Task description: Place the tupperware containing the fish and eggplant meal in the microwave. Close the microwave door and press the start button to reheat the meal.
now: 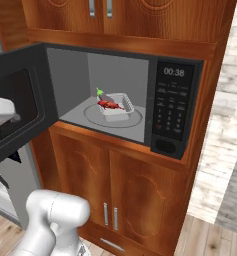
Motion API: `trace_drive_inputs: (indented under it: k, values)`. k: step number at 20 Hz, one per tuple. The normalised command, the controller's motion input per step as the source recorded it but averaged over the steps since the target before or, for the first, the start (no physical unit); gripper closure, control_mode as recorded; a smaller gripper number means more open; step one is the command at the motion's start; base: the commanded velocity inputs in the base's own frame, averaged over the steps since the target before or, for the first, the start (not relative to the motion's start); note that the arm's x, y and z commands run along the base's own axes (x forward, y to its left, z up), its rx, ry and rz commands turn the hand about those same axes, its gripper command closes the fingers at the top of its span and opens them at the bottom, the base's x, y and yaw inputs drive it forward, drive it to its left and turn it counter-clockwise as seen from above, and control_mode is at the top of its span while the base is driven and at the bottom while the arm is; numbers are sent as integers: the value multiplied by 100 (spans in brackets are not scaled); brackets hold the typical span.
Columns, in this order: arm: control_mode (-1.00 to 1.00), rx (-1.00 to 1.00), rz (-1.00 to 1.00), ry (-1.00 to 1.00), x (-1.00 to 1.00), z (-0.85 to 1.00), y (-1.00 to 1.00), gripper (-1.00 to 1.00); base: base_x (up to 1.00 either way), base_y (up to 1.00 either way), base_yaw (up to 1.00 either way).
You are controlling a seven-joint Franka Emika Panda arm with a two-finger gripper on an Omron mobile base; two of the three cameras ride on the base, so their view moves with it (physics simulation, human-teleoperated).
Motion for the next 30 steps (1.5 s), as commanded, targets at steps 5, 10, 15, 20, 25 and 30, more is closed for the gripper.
trace_drive_inputs:
  k: [5,10,15,20,25,30]
  values:
    - [-100,-38,0,0,-13,0,79,-100,0,0,0]
    - [-100,-40,0,-1,-2,-6,90,-100,0,0,0]
    - [-100,-38,0,-2,0,-2,93,-100,0,0,0]
    - [-100,-33,0,0,0,0,92,-100,0,0,0]
    - [-100,-31,0,0,0,-4,100,-100,0,0,0]
    - [-100,-27,0,0,0,-7,100,-100,0,0,0]
